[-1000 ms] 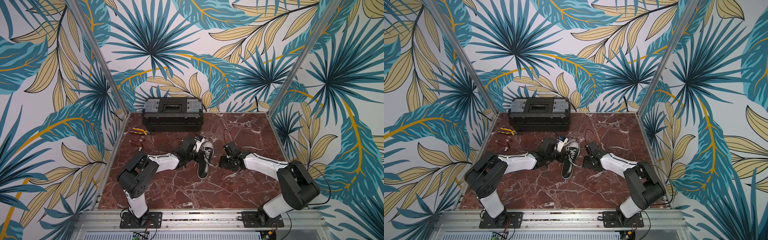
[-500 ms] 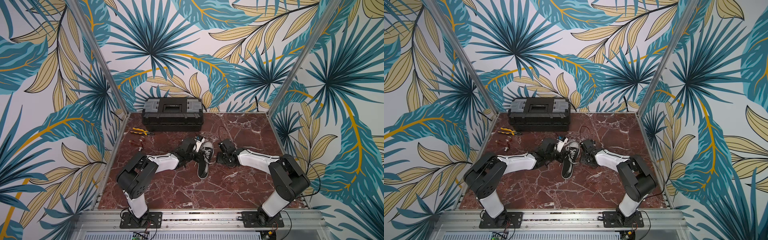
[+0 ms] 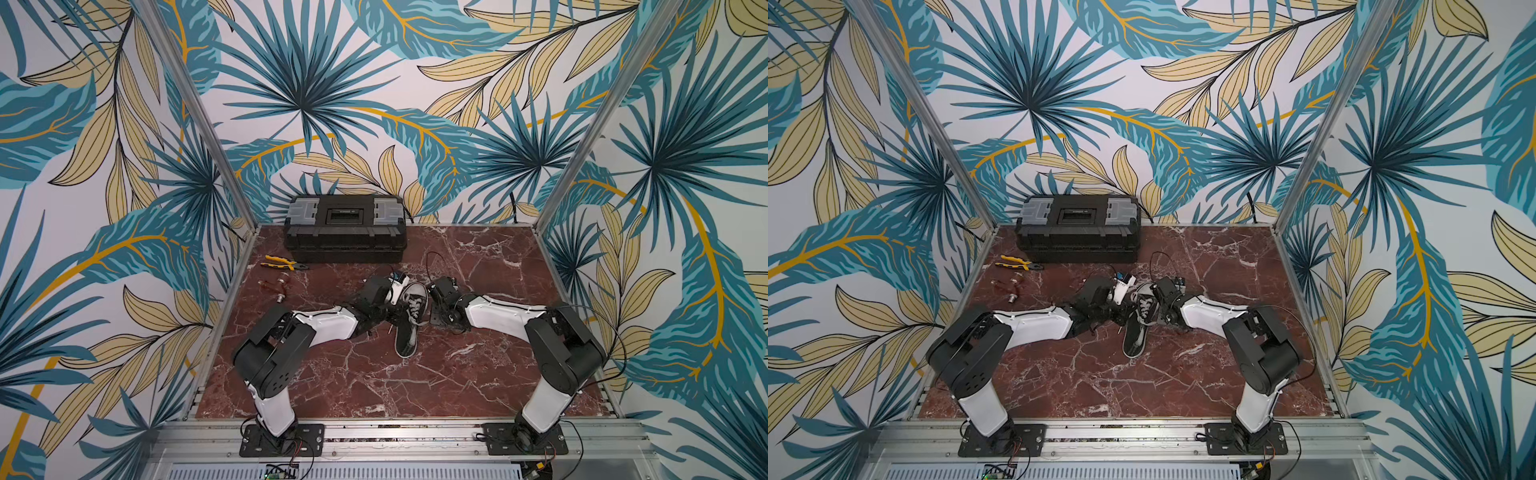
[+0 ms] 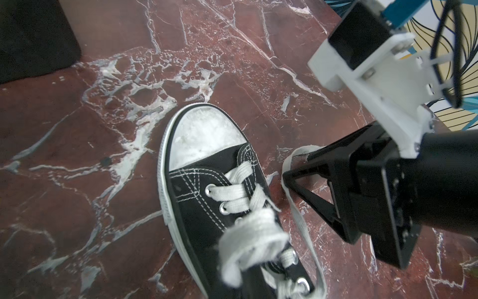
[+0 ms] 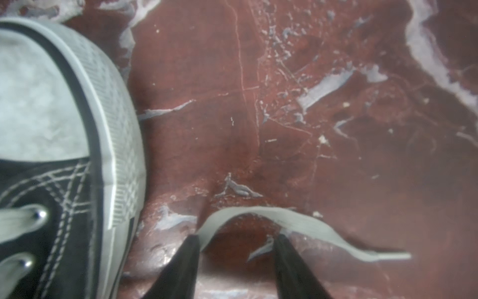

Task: Tie the shoes
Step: Wrap the shoelace around the shoelace.

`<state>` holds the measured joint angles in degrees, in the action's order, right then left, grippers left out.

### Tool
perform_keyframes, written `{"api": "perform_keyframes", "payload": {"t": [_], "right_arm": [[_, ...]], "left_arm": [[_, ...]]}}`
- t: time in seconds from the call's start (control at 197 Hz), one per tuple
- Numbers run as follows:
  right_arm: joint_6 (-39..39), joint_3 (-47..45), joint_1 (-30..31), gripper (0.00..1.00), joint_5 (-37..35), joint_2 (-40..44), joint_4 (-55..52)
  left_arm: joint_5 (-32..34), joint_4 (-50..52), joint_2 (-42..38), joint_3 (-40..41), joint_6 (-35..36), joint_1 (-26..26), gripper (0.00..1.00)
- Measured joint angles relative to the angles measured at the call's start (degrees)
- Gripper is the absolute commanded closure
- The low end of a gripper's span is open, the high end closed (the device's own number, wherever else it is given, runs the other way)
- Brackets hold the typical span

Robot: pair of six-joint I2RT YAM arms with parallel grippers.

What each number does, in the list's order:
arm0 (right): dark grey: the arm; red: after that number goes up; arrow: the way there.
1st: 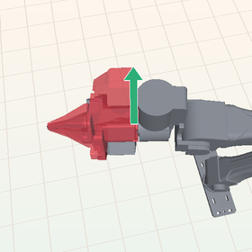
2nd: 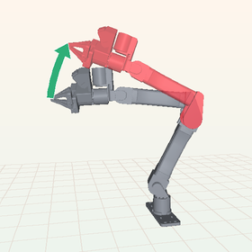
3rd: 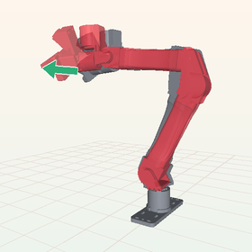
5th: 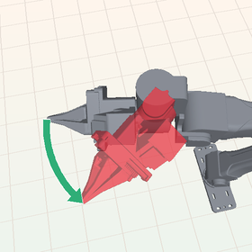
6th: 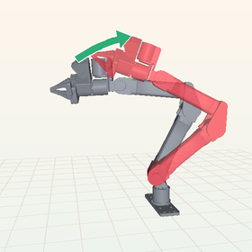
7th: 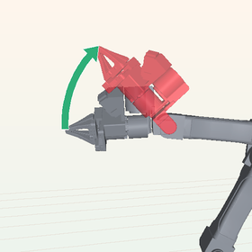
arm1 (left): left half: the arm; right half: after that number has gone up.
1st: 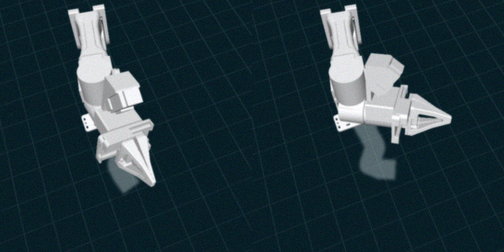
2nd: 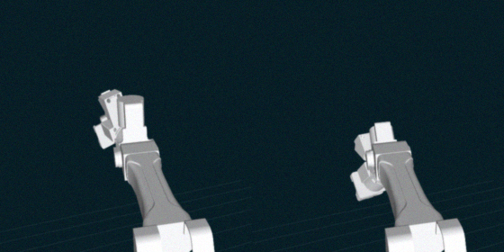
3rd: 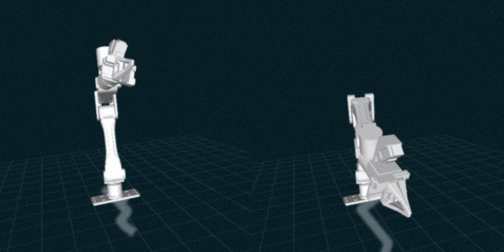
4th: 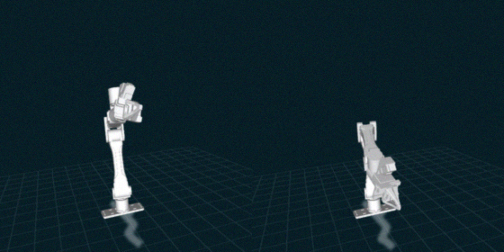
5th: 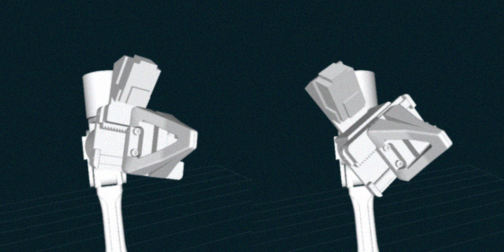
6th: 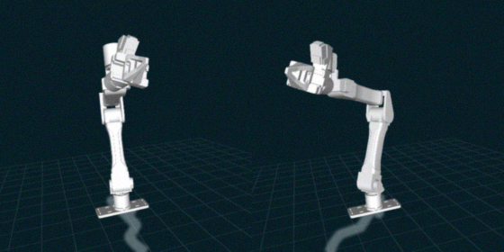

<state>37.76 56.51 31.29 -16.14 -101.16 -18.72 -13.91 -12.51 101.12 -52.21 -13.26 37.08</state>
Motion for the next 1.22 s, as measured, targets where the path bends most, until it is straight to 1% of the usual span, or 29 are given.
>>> {"api": "perform_keyframes", "payload": {"t": [0.304,0.477,0.689,0.786,0.953,1.065,1.217], "right_arm": [[-1.20,-0.35,0.00,1.00,0.76,-0.02,1.99],[-3.02,-2.62,-0.11,1.00,0.98,2.95,4.31],[-6.78,-5.64,-0.57,1.00,1.44,13.49,11.52],[-8.20,-5.38,-0.66,1.00,2.05,15.85,14.27],[-9.60,-5.22,-0.66,1.00,5.38,15.85,16.72],[-10.49,-4.37,-0.66,1.00,9.73,14.12,19.08],[-11.04,-0.61,-0.66,1.00,16.00,10.62,22.71]], "left_arm": [[0.02,0.11,0.00,0.00,0.02,0.00,1.00],[0.20,0.02,-0.26,0.79,0.02,0.00,1.00],[0.22,-0.24,-0.94,1.53,-0.09,0.00,1.00],[0.20,-0.70,-0.94,1.86,-0.24,0.00,1.00],[0.20,-1.79,-0.94,2.25,-0.68,0.00,1.00],[0.20,-2.67,-0.94,2.97,-1.18,0.00,1.00],[0.48,-4.42,-0.94,4.26,-2.29,0.00,1.00]]}}
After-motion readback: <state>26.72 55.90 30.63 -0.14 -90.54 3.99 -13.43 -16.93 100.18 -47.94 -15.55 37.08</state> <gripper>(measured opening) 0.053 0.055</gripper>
